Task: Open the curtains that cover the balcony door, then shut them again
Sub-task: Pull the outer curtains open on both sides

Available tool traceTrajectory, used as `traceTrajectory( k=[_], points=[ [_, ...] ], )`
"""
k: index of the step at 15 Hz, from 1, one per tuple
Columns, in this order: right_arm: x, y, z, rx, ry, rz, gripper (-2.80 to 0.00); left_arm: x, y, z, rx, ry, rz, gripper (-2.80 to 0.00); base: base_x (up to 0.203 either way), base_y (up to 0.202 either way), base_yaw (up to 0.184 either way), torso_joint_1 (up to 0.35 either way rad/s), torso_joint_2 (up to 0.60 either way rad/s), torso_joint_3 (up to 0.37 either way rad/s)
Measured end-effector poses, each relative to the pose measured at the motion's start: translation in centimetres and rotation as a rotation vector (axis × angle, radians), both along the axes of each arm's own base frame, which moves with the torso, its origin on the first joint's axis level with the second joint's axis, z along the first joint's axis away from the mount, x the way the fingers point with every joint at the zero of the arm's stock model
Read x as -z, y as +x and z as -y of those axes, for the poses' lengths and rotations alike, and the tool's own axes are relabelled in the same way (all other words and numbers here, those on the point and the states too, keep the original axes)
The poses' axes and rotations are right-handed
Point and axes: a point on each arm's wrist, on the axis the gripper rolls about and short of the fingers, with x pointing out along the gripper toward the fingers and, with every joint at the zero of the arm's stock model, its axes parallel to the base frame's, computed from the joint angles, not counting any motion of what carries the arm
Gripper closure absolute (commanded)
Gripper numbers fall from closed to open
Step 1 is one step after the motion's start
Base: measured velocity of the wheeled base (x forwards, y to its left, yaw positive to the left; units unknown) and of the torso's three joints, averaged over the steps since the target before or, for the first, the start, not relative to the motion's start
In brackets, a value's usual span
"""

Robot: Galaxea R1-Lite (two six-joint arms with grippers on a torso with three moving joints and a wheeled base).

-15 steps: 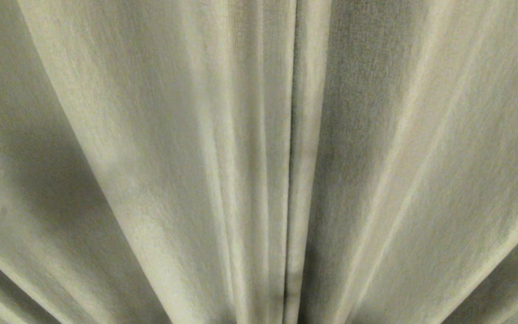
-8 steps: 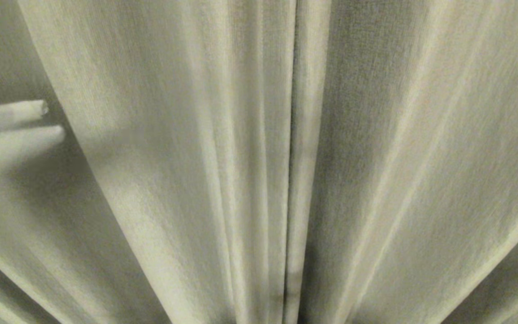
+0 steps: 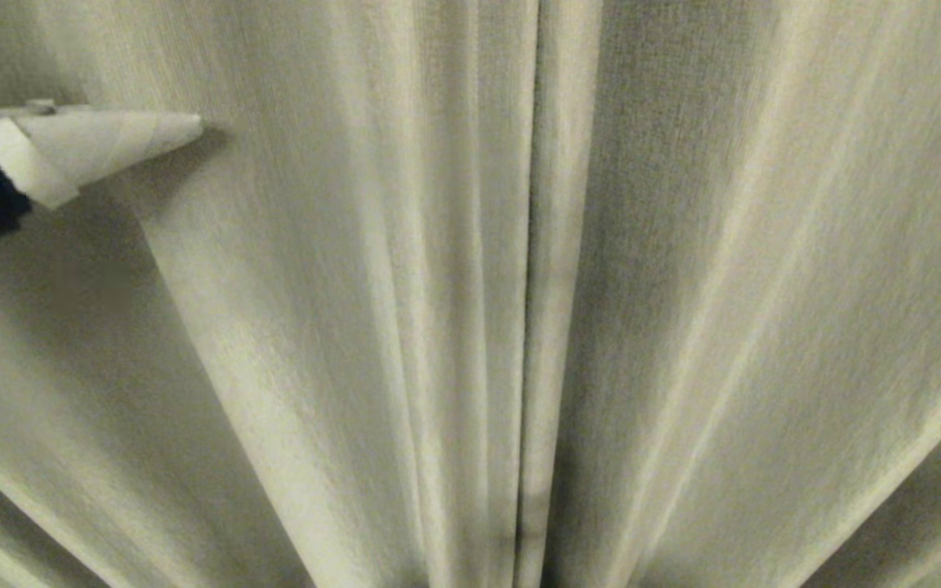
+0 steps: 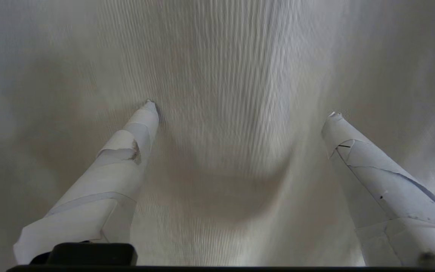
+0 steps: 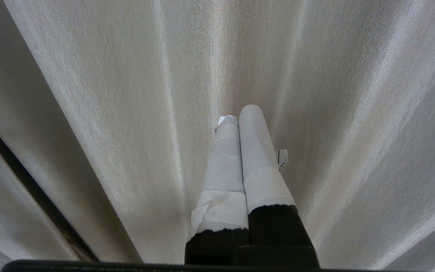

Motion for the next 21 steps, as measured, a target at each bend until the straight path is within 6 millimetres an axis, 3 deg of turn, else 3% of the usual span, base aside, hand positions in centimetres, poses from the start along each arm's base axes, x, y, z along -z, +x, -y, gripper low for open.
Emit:
traceTrajectory(
  k=[5,10,13,17,18,21],
  points=[
    [0.0,0.0,0.0,-0.001,0.000,0.000,0.00,-1.6,3.7,1.8,-0.044,-0.004,0.002,-2.80,0.000,0.000,0.000,0.000,0.00,0.000],
    [0.0,0.0,0.0,0.000,0.000,0.000,0.00,-2.4,7.2,6.1,-0.141,0.000,-0.001,-2.80,0.000,0.000,0.000,0.000,0.00,0.000],
    [0.0,0.0,0.0,0.000,0.000,0.000,0.00,-2.0,8.6,8.3,-0.210,0.012,-0.018,-2.80,0.000,0.000,0.000,0.000,0.00,0.000],
    [0.0,0.0,0.0,0.000,0.000,0.000,0.00,-1.6,9.5,9.3,-0.295,0.063,-0.012,-2.80,0.000,0.000,0.000,0.000,0.00,0.000],
    [0.0,0.0,0.0,0.000,0.000,0.000,0.00,-1.6,9.5,9.3,-0.304,0.066,-0.011,0.00,0.000,0.000,0.000,0.000,0.00,0.000],
    [0.0,0.0,0.0,0.000,0.000,0.000,0.00,-1.7,9.6,9.1,-0.315,0.074,-0.005,0.00,0.000,0.000,0.000,0.000,0.00,0.000]
  ],
)
